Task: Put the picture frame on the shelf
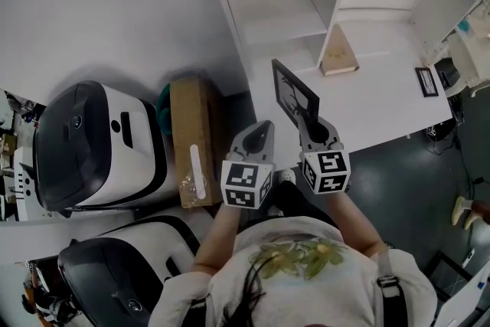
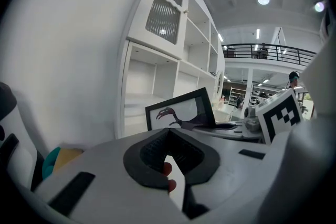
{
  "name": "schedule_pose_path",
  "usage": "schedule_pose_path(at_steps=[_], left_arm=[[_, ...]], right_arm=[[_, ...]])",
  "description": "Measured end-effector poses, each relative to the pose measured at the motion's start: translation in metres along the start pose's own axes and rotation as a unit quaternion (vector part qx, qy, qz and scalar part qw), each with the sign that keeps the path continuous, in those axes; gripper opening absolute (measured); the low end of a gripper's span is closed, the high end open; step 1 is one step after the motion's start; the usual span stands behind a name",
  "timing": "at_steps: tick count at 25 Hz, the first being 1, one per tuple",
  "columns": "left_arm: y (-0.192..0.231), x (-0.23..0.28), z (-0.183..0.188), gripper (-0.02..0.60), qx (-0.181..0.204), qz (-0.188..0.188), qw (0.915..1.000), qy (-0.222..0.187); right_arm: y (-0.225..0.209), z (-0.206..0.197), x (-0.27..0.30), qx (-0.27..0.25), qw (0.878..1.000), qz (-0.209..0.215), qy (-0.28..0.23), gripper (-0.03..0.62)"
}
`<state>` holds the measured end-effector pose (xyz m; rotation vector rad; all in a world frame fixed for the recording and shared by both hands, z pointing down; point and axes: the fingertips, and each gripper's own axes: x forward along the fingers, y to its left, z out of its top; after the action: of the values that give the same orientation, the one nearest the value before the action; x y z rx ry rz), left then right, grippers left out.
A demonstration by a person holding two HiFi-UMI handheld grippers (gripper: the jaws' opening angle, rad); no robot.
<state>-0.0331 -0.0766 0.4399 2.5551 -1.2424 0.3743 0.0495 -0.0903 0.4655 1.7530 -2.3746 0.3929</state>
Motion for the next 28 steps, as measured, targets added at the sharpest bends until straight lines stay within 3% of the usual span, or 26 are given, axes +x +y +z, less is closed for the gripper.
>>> schedule_pose_path(at_steps=[15,28], left_arm=[[0.029,0.044,0.004,0.023,-0.011,0.020,0.9996,0.015],[0.044,0.077,-0.004,0.023,-0.049,0.032,0.9981,0.021]], right_arm=[[-0.021,-0.009,0.074,0.002,1.000,0.021,0.022,0.035],[-0.037,-0.031,0.126,-0.010,0.998,0.037,0.053,0.035]])
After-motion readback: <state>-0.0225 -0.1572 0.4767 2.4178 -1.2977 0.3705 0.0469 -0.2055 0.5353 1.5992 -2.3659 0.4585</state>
